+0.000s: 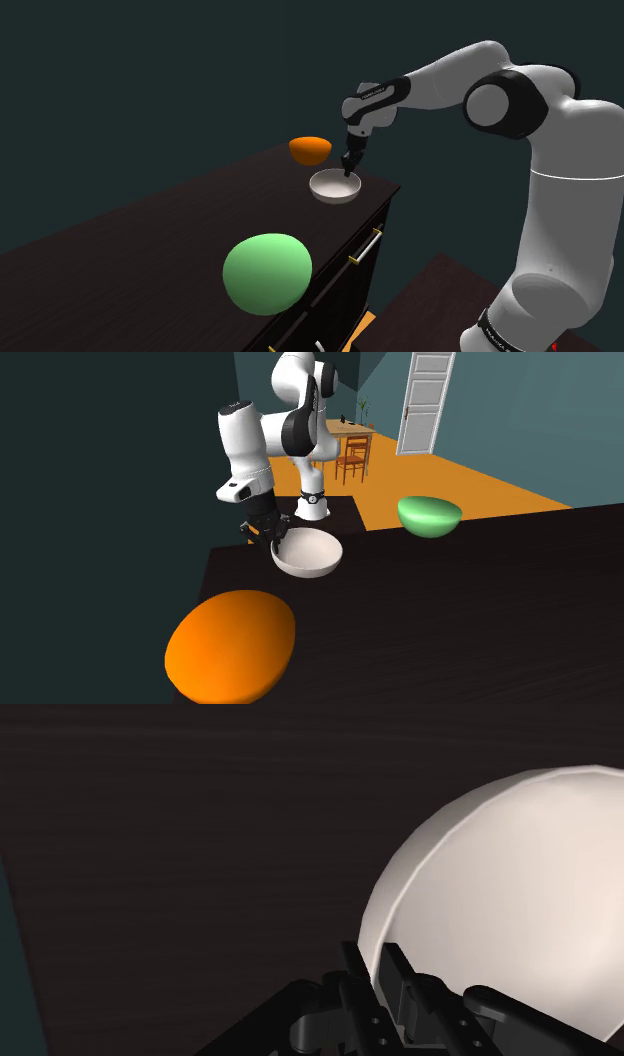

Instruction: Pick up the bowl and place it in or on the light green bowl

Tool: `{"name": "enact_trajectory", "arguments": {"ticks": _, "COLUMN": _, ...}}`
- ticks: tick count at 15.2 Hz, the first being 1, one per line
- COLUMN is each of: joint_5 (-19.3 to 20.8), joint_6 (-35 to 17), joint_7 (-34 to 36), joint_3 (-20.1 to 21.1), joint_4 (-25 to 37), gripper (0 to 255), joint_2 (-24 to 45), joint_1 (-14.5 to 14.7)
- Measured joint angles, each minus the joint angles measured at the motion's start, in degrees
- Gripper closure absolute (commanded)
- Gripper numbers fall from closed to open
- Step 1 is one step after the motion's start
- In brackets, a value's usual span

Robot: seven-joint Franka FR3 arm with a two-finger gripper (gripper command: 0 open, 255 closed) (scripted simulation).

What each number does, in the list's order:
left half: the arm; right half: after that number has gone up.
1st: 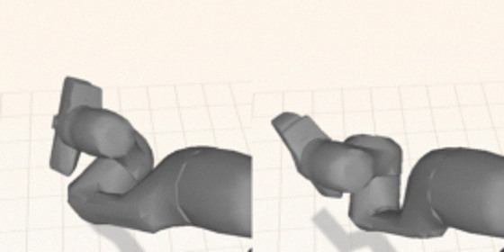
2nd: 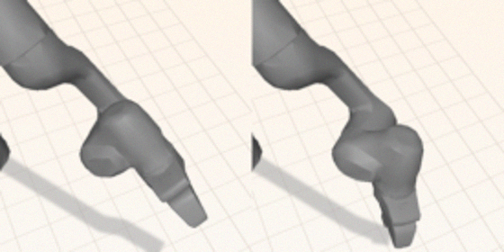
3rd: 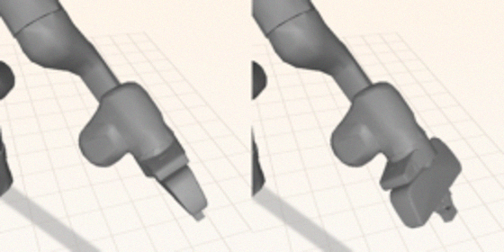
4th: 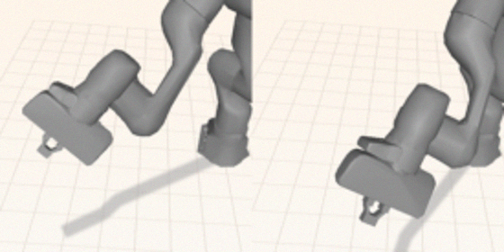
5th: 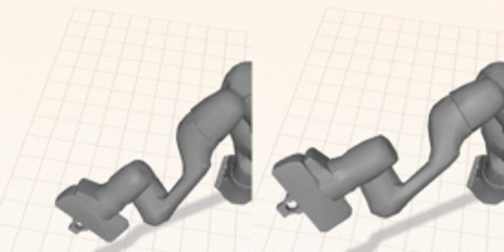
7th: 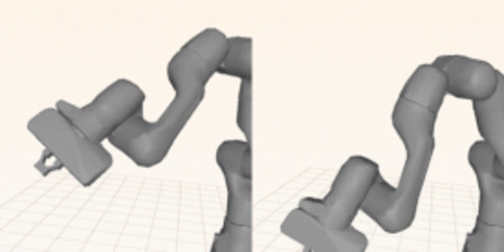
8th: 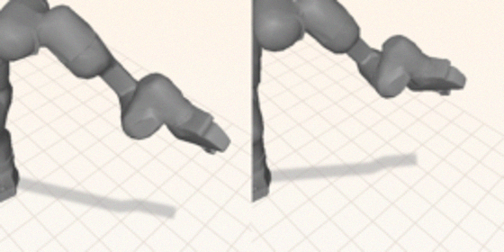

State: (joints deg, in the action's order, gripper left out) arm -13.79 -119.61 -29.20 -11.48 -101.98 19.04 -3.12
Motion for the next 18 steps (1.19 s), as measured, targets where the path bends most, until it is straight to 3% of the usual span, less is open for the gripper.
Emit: {"name": "enact_trajectory", "arguments": {"ticks": 18, "joint_5": 1.90, "joint_6": 12.22, "joint_7": 2.61, "joint_3": -0.56, "joint_4": 8.58, "gripper": 255, "joint_2": -3.95, "joint_1": 0.06}}
